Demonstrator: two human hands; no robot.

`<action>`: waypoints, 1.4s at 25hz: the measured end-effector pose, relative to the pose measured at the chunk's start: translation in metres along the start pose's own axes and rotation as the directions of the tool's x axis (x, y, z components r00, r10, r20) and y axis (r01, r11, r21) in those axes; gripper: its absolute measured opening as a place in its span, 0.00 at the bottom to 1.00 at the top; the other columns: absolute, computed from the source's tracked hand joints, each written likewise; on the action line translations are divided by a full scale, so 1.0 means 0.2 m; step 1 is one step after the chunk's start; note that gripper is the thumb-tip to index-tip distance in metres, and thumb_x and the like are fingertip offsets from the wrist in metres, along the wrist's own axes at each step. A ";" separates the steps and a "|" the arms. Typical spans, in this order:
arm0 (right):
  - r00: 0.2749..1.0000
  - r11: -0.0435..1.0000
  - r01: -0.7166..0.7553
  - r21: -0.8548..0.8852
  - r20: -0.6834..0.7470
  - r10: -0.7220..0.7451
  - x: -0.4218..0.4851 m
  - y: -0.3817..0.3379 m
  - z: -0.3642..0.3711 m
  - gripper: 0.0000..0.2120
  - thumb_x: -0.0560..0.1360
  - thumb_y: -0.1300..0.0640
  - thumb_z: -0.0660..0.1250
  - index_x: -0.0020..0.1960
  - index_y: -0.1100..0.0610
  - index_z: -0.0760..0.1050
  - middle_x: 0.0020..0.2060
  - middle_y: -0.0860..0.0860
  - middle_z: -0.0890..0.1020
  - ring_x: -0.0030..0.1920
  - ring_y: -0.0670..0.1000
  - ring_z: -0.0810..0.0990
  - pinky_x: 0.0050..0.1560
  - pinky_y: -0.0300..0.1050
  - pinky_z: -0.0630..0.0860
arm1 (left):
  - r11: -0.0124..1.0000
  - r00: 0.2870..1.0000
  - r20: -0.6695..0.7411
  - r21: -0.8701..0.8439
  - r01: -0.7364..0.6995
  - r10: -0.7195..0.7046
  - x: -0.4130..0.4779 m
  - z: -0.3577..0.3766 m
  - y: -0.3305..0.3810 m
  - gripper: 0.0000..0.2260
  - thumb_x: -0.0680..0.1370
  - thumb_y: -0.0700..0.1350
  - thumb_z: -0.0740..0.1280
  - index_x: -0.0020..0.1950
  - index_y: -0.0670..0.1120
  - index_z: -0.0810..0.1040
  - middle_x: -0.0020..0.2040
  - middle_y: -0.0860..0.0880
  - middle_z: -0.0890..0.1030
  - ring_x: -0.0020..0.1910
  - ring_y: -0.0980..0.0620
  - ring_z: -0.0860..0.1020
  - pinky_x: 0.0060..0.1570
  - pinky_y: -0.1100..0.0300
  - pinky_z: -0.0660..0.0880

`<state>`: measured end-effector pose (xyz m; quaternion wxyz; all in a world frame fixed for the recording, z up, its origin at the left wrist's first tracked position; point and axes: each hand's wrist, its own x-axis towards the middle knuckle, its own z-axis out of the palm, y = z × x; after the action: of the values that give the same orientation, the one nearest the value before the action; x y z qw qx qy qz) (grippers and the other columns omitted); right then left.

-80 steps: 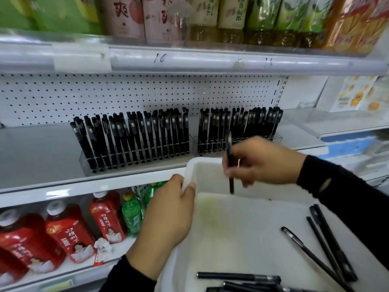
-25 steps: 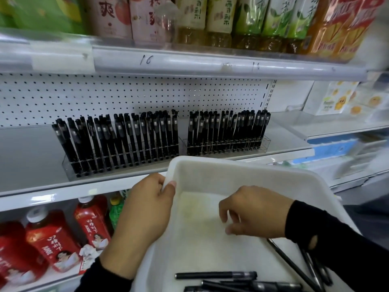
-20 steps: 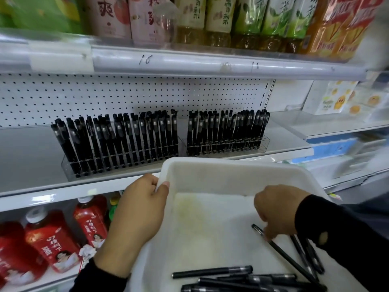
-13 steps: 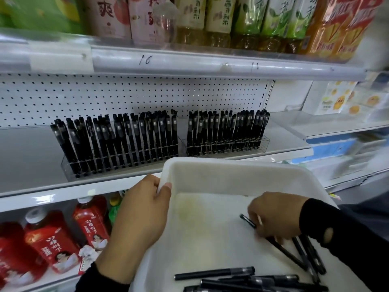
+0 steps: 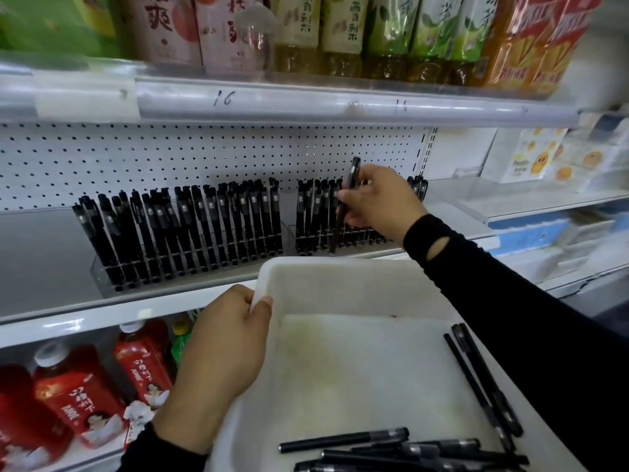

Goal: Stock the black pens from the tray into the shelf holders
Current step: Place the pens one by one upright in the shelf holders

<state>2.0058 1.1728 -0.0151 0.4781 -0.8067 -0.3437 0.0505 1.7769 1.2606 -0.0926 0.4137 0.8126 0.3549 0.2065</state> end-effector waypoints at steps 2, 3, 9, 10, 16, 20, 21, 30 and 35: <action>0.988 0.994 0.066 -0.087 -0.136 -0.078 0.08 0.01 0.03 0.07 0.79 0.57 0.69 0.56 0.55 0.75 0.43 0.55 0.84 0.40 0.53 0.86 0.48 0.51 0.84 | 1.000 1.000 0.001 0.001 0.000 0.000 0.00 0.00 0.00 0.11 0.81 0.53 0.61 0.44 0.51 0.77 0.39 0.49 0.83 0.39 0.50 0.80 0.46 0.48 0.79; 0.974 0.982 0.099 -0.162 -0.186 -0.129 0.12 0.02 0.04 0.07 0.79 0.56 0.69 0.55 0.55 0.74 0.42 0.54 0.84 0.41 0.53 0.86 0.49 0.52 0.83 | 1.000 1.000 0.001 0.002 -0.002 0.002 0.00 0.00 -0.01 0.11 0.81 0.53 0.61 0.44 0.50 0.77 0.39 0.49 0.83 0.39 0.50 0.80 0.46 0.48 0.79; 0.964 0.900 0.107 -0.422 -0.177 -0.197 0.22 0.12 0.16 0.10 0.79 0.60 0.67 0.59 0.59 0.74 0.43 0.50 0.77 0.44 0.54 0.78 0.47 0.45 0.76 | 1.000 1.000 0.002 0.020 -0.010 0.009 0.00 0.00 -0.01 0.11 0.81 0.53 0.60 0.44 0.50 0.77 0.38 0.50 0.83 0.39 0.51 0.80 0.46 0.49 0.78; 0.966 0.905 0.104 -0.413 -0.176 -0.191 0.23 0.14 0.17 0.09 0.79 0.61 0.67 0.59 0.59 0.74 0.43 0.51 0.78 0.43 0.54 0.78 0.47 0.46 0.78 | 1.000 1.000 0.003 0.023 -0.011 0.011 0.00 0.00 -0.01 0.11 0.81 0.53 0.60 0.44 0.50 0.77 0.38 0.50 0.83 0.39 0.51 0.80 0.46 0.49 0.78; 0.957 0.911 0.114 -0.397 -0.204 -0.209 0.25 0.16 0.21 0.10 0.78 0.58 0.69 0.58 0.59 0.75 0.47 0.55 0.82 0.46 0.57 0.82 0.48 0.49 0.80 | 1.000 1.000 0.007 0.016 -0.001 0.001 0.01 0.01 -0.01 0.12 0.81 0.54 0.60 0.44 0.51 0.78 0.38 0.50 0.83 0.39 0.51 0.80 0.45 0.49 0.79; 0.968 0.932 0.109 -0.346 -0.176 -0.178 0.27 0.17 0.22 0.09 0.78 0.59 0.69 0.57 0.59 0.75 0.45 0.56 0.83 0.44 0.57 0.83 0.48 0.53 0.82 | 1.000 1.000 0.010 0.021 -0.004 0.003 0.01 0.01 -0.01 0.12 0.81 0.54 0.60 0.44 0.51 0.77 0.38 0.50 0.83 0.38 0.51 0.80 0.45 0.49 0.79; 0.974 0.928 0.102 -0.358 -0.153 -0.166 0.26 0.18 0.23 0.09 0.78 0.59 0.69 0.56 0.59 0.75 0.45 0.56 0.83 0.45 0.57 0.83 0.49 0.54 0.82 | 1.000 1.000 0.011 0.024 -0.005 0.004 0.01 0.01 0.00 0.12 0.81 0.54 0.60 0.44 0.50 0.77 0.37 0.50 0.83 0.38 0.51 0.80 0.45 0.49 0.79; 0.998 0.868 0.005 -0.497 -0.056 -0.038 0.26 0.24 0.33 0.11 0.77 0.54 0.72 0.48 0.62 0.78 0.46 0.59 0.83 0.48 0.59 0.82 0.45 0.44 0.76 | 1.000 1.000 0.009 0.016 -0.002 0.002 0.00 0.01 -0.01 0.11 0.81 0.54 0.60 0.45 0.50 0.77 0.39 0.50 0.83 0.39 0.51 0.80 0.46 0.48 0.78; 0.999 0.828 0.025 -0.560 -0.024 -0.047 0.14 0.20 0.20 0.08 0.76 0.51 0.73 0.48 0.55 0.81 0.41 0.50 0.83 0.44 0.51 0.82 0.49 0.44 0.79 | 1.000 1.000 0.011 0.015 0.000 0.000 0.00 0.00 -0.02 0.11 0.81 0.53 0.60 0.45 0.50 0.77 0.39 0.50 0.82 0.39 0.51 0.80 0.46 0.48 0.79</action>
<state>2.0308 1.2065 -0.0624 0.2283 -0.9054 -0.3498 -0.0763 1.7756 1.2629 -0.0951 0.4094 0.8167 0.3544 0.1994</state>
